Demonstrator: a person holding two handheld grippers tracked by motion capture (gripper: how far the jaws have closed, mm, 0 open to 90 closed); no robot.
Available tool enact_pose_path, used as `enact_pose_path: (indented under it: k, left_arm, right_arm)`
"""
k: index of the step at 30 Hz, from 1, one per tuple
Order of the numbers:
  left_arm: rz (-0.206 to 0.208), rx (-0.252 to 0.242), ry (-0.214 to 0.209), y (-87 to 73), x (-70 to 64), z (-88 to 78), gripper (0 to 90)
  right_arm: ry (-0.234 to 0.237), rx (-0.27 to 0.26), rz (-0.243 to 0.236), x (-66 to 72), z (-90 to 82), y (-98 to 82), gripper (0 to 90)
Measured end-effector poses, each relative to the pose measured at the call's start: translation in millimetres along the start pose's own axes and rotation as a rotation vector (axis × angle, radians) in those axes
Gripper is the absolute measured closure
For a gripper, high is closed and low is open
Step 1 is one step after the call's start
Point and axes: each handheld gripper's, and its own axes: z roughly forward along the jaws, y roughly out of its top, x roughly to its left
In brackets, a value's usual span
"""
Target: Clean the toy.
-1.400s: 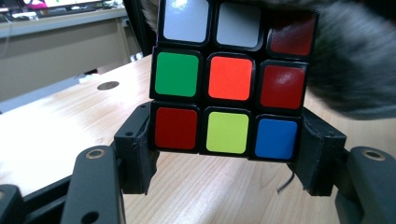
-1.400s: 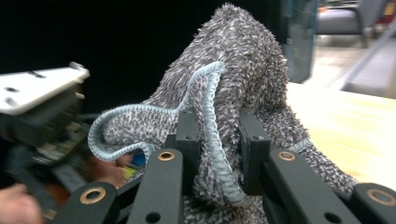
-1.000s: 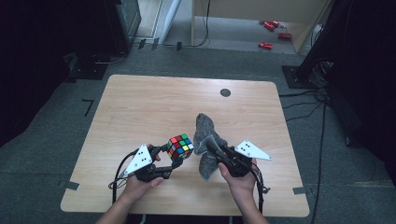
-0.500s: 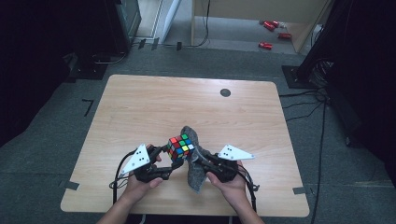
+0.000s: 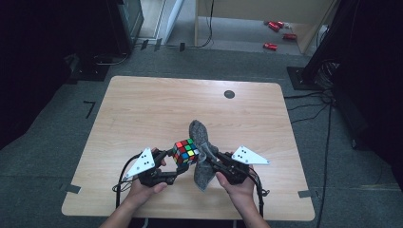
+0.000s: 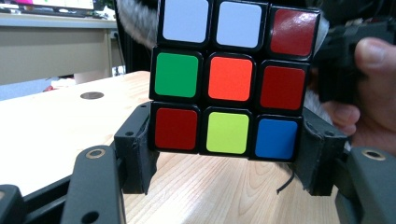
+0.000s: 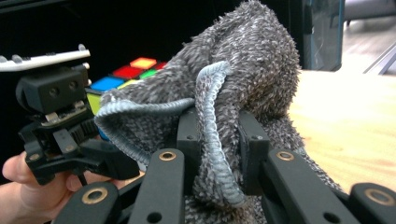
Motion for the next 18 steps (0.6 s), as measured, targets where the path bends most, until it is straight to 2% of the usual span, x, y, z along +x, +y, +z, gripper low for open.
enact_pose_path:
  k: [4,7,11,13,14,18]
  left_arm:
    - [-0.012,-0.007,-0.004,-0.2,1.1,-0.7,35.0]
    - [-0.016,-0.012,0.002,0.5,3.0,-2.4,35.0]
    - [-0.016,-0.019,0.014,1.9,5.7,-5.5,35.0]
    - [-0.015,-0.018,0.016,2.2,6.6,-6.4,35.0]
    - [-0.018,-0.018,0.017,1.8,6.6,-6.1,35.0]
    - [-0.013,-0.006,-0.002,0.4,4.3,-2.4,35.0]
  right_arm:
    - [0.024,0.039,0.005,-1.4,4.4,-6.6,76.3]
    - [0.041,0.088,0.001,-2.8,9.1,-10.7,76.2]
    - [0.023,0.146,-0.02,-2.4,14.9,-14.2,75.9]
    - [-0.015,0.14,-0.029,-3.9,12.9,-12.1,75.9]
    - [-0.037,0.12,-0.023,-5.5,10.1,-9.7,75.9]
    - [-0.054,0.005,0.006,-7.3,-4.9,3.1,75.9]
